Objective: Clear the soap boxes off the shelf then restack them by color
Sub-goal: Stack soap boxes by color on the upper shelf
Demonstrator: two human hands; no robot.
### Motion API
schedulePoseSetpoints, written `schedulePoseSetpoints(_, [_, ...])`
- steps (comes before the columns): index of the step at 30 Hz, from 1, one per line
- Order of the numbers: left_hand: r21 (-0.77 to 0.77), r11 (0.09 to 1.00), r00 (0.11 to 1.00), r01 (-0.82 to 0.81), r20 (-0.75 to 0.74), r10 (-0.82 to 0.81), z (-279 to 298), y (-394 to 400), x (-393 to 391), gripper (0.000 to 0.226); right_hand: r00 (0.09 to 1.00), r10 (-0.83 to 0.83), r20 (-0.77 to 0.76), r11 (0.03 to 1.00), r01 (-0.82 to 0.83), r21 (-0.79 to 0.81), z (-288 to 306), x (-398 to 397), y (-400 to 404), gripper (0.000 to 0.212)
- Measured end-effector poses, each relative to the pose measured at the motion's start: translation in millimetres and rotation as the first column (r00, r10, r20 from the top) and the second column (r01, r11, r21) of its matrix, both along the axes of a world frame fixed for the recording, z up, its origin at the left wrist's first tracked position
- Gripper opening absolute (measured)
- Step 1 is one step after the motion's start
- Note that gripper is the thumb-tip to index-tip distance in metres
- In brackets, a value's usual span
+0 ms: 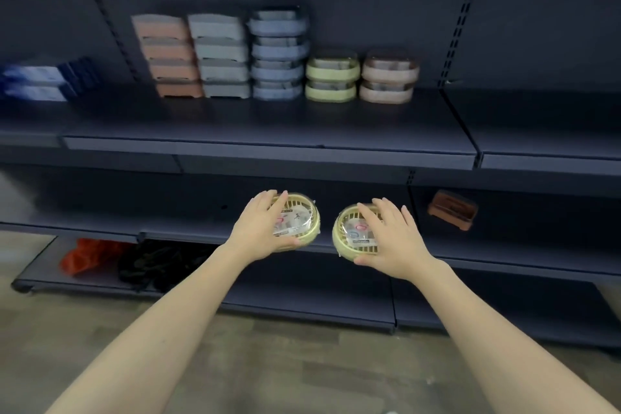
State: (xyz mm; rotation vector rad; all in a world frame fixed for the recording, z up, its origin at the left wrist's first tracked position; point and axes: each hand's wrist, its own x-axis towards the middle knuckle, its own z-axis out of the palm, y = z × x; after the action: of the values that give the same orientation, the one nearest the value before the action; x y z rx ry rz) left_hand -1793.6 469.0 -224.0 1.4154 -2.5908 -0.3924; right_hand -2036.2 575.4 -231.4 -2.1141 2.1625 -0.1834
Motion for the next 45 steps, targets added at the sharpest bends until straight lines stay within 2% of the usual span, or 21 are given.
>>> schedulePoseSetpoints(7, [-0.110,0.994,0.999,0.019,-0.048,-0.025,52.2,-14.8,37.1,0.103,1.000,0.015,-0.024,0.990,-0.018,-0.138,55.3,30.1,-14.0,0.098])
schedulePoseSetpoints(17, [-0.131,0.991,0.999,0.012,-0.049,-0.019,101.3,-57.0,35.6,0.102,0.997,-0.038,-0.061,0.990,0.029,-0.140,102.8,12.4,-58.6,0.100])
schedulePoseSetpoints(21, [-0.111,0.994,1.000,-0.003,-0.028,0.000,106.2,-81.2,17.1,0.102,0.997,-0.047,-0.062,0.991,0.039,-0.130,106.2,-7.1,-84.5,0.100])
schedulePoseSetpoints(29, [0.081,0.997,1.000,0.012,-0.013,-0.011,107.1,-145.1,-30.4,0.099,0.998,-0.039,-0.045,0.995,0.035,-0.095,100.5,-54.8,-146.8,0.100])
schedulePoseSetpoints(33, [0.101,0.995,1.000,0.007,0.005,-0.007,108.6,-169.4,-45.9,0.096,1.000,-0.013,-0.023,0.996,0.011,-0.083,97.6,-74.1,-173.6,0.099])
schedulePoseSetpoints(37, [0.121,0.992,0.997,0.028,0.064,-0.036,108.0,-188.0,-55.5,0.097,0.999,0.033,-0.004,0.998,-0.033,-0.050,98.1,-85.0,-194.3,0.101])
schedulePoseSetpoints(45, [0.086,0.996,0.950,0.023,0.309,-0.048,110.2,-213.0,-72.4,0.101,0.997,0.074,-0.032,0.997,-0.073,0.022,101.2,-93.0,-222.0,0.101])
